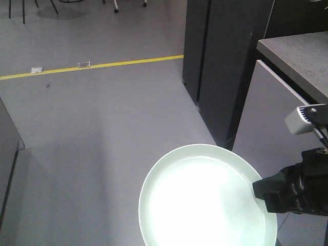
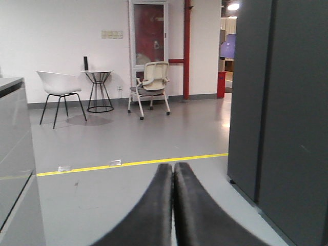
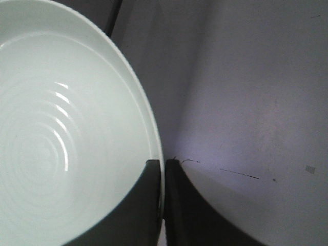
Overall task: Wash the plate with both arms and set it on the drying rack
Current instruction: 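Turn the base toward the counter with the sink, plate held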
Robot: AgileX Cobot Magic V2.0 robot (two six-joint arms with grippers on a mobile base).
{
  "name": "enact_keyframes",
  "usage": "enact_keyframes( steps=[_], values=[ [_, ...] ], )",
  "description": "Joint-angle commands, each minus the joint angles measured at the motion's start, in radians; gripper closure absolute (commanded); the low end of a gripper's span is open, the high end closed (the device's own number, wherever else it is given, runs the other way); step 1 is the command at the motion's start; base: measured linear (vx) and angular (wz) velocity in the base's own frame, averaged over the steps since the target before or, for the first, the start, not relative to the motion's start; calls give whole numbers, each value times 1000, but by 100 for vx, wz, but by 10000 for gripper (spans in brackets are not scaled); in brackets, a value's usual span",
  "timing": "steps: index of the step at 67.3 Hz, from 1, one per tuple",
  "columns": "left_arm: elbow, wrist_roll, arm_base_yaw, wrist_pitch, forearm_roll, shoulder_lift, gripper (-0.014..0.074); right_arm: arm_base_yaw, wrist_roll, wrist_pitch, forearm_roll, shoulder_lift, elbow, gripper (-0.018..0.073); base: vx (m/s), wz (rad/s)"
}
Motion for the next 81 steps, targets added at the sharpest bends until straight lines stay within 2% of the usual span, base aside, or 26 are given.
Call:
enact_keyframes(
  steps=[1, 81],
  values=[
    [-31, -5, -4, -68, -2, -13, 603, -1, -11, -38, 36, -13, -26, 564, 8, -19],
    [-31, -5, -4, -68, -2, -13, 603, -1, -11, -38, 36, -13, -26, 564, 8, -28]
  ],
)
